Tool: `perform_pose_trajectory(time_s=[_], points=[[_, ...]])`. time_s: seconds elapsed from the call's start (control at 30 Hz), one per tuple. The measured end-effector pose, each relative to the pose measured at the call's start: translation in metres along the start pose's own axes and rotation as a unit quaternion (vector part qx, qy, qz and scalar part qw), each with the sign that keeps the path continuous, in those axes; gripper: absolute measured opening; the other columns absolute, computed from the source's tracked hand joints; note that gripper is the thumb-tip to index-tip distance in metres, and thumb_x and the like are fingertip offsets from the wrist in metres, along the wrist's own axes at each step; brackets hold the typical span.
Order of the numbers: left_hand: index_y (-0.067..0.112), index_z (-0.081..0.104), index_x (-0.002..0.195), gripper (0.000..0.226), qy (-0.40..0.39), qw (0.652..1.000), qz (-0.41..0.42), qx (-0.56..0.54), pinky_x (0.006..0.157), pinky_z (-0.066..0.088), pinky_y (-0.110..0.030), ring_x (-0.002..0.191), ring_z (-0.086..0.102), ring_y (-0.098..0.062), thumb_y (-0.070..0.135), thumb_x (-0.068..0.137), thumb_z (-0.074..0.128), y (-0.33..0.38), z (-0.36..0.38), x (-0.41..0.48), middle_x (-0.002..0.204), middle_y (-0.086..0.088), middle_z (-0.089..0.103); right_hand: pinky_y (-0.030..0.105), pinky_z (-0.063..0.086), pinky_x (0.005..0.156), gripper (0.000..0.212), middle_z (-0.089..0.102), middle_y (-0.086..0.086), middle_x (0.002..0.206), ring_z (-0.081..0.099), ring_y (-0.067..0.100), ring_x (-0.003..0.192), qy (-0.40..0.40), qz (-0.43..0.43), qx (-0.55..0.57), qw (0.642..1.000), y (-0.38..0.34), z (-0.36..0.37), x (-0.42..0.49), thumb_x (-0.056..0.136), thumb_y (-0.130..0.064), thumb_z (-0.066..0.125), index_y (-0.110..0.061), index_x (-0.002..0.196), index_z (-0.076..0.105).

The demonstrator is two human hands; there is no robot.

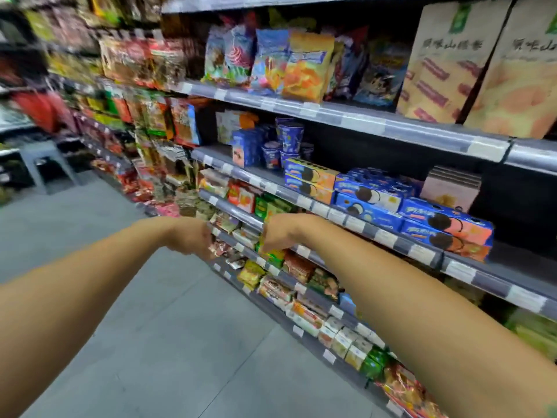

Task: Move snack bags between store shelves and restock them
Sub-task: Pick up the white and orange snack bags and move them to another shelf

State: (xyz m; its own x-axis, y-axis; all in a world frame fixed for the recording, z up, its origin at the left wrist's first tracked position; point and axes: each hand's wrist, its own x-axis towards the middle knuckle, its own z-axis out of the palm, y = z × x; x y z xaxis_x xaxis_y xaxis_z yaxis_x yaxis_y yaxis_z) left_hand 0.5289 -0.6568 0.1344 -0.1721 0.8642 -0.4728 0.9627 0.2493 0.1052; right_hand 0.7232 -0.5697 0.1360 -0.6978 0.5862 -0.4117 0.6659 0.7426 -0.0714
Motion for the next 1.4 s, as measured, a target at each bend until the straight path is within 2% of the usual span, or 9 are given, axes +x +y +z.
perform_pose_trajectory(time_s=[0.1,0.23,0.37,0.6,0.77,0.97,1.1,1.27,1.4], points=[[0.013,0.066,0.105,0.035,0.004,0.999,-0.029,-0.027,0.069,0.049,-0.034,0.076,0.057,-0.022,0.040,0.084,0.072,-0.083,-0.024,0.008,0.101,-0.012,0.069,0.034,0.041,0.067,0.034,0.055,0.006,0.080,0.049,0.023,0.072,0.011,-0.020,0.020,1.000,-0.062,-0.035,0.070,0.095,-0.038,0.056,-0.008,0.080,0.058],[0.014,0.066,0.111,0.043,0.008,0.997,-0.058,-0.051,0.080,0.055,-0.037,0.081,0.065,-0.021,0.045,0.082,0.072,-0.186,-0.052,0.021,0.101,-0.008,0.069,0.034,0.040,0.064,0.039,0.053,0.004,0.074,0.051,0.026,0.075,0.018,-0.066,0.011,0.998,-0.134,-0.070,0.156,0.095,-0.041,0.055,-0.006,0.081,0.059],[0.016,0.063,0.108,0.037,-0.004,0.993,-0.080,-0.081,0.071,0.054,-0.036,0.078,0.066,-0.016,0.043,0.084,0.072,-0.281,-0.076,0.058,0.088,0.000,0.064,0.041,0.051,0.085,0.046,0.068,0.015,0.107,0.064,0.034,0.100,0.013,-0.082,0.030,0.996,-0.182,-0.096,0.242,0.094,-0.042,0.056,0.001,0.105,0.068],[0.018,0.063,0.106,0.032,0.005,0.994,-0.064,-0.090,0.076,0.057,-0.036,0.087,0.069,-0.017,0.040,0.085,0.071,-0.385,-0.144,0.183,0.099,0.000,0.064,0.034,0.051,0.075,0.035,0.066,0.006,0.095,0.062,0.025,0.089,0.017,-0.065,0.065,0.996,-0.190,-0.144,0.394,0.095,-0.036,0.057,-0.004,0.096,0.071],[0.025,0.070,0.087,0.008,-0.006,0.999,-0.001,-0.040,0.057,0.049,-0.023,0.075,0.065,-0.014,0.032,0.088,0.068,-0.410,-0.202,0.280,0.086,0.001,0.071,0.032,0.040,0.064,0.034,0.057,0.006,0.080,0.052,0.022,0.074,0.036,0.004,0.077,0.996,-0.158,-0.192,0.479,0.094,-0.036,0.057,-0.007,0.078,0.061],[0.016,0.067,0.099,0.022,-0.035,0.995,0.081,-0.042,0.063,0.048,-0.030,0.080,0.064,-0.018,0.034,0.087,0.071,-0.408,-0.254,0.380,0.090,0.000,0.066,0.029,0.031,0.053,0.035,0.037,-0.005,0.066,0.040,0.018,0.062,0.054,0.090,0.119,0.987,-0.117,-0.221,0.535,0.094,-0.030,0.059,-0.017,0.068,0.039],[0.019,0.064,0.088,0.018,-0.043,0.988,0.147,0.001,0.070,0.053,-0.036,0.079,0.063,-0.020,0.036,0.088,0.069,-0.393,-0.279,0.450,0.097,-0.007,0.069,0.036,0.045,0.072,0.036,0.060,0.010,0.087,0.059,0.032,0.088,0.049,0.163,0.119,0.978,-0.085,-0.230,0.564,0.094,-0.036,0.059,0.000,0.092,0.066],[0.018,0.063,0.097,0.022,-0.065,0.974,0.215,0.038,0.063,0.053,-0.031,0.081,0.068,-0.019,0.035,0.087,0.070,-0.371,-0.311,0.538,0.089,0.001,0.065,0.034,0.038,0.070,0.042,0.059,0.014,0.089,0.055,0.032,0.086,0.055,0.253,0.149,0.954,-0.047,-0.239,0.610,0.094,-0.038,0.060,0.004,0.089,0.062],[0.011,0.067,0.099,0.032,-0.051,0.957,0.275,0.077,0.065,0.054,-0.033,0.086,0.069,-0.022,0.040,0.085,0.071,-0.360,-0.336,0.605,0.097,-0.008,0.070,0.044,0.048,0.100,0.048,0.061,0.019,0.130,0.058,0.035,0.119,0.118,0.342,0.229,0.904,-0.017,-0.245,0.651,0.093,-0.033,0.060,0.004,0.123,0.061]])
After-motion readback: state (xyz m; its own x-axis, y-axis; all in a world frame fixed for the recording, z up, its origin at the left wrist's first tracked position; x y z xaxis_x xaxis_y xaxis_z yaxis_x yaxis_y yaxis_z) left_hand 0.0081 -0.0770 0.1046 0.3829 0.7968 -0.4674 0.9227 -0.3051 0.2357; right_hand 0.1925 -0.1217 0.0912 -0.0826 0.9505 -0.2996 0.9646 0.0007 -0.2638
